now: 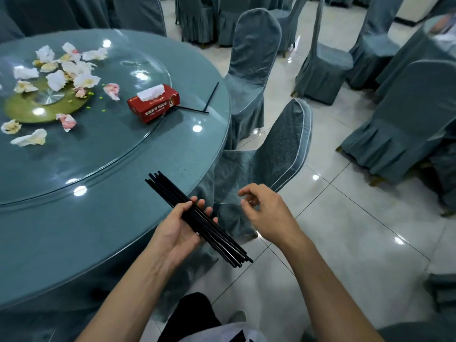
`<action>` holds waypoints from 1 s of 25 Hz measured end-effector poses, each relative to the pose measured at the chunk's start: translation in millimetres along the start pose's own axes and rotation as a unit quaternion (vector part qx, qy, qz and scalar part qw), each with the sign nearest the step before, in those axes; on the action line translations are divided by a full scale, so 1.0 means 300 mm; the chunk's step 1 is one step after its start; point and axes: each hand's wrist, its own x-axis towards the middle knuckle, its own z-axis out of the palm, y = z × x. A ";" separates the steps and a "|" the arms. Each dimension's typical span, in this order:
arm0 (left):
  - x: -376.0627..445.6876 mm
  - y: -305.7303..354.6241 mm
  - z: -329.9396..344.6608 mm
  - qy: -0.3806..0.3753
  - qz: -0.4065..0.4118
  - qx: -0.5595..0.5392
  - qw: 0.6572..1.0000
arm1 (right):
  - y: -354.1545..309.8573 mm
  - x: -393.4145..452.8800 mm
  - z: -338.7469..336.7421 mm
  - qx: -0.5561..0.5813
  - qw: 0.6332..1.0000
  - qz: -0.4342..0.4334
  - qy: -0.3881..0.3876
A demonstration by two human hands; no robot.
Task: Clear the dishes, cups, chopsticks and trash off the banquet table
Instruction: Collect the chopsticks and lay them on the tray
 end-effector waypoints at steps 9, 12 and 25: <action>0.156 -0.081 0.247 -0.026 -0.021 0.018 0.999 | 0.184 0.114 -0.180 0.021 0.999 0.029 0.024; 0.244 -0.093 0.330 -0.018 -0.020 0.013 1.000 | 0.243 0.199 -0.241 0.020 0.999 0.034 0.027; 0.691 -0.031 0.771 -0.036 -0.019 -0.003 0.999 | 0.437 0.686 -0.544 0.001 0.999 0.037 0.023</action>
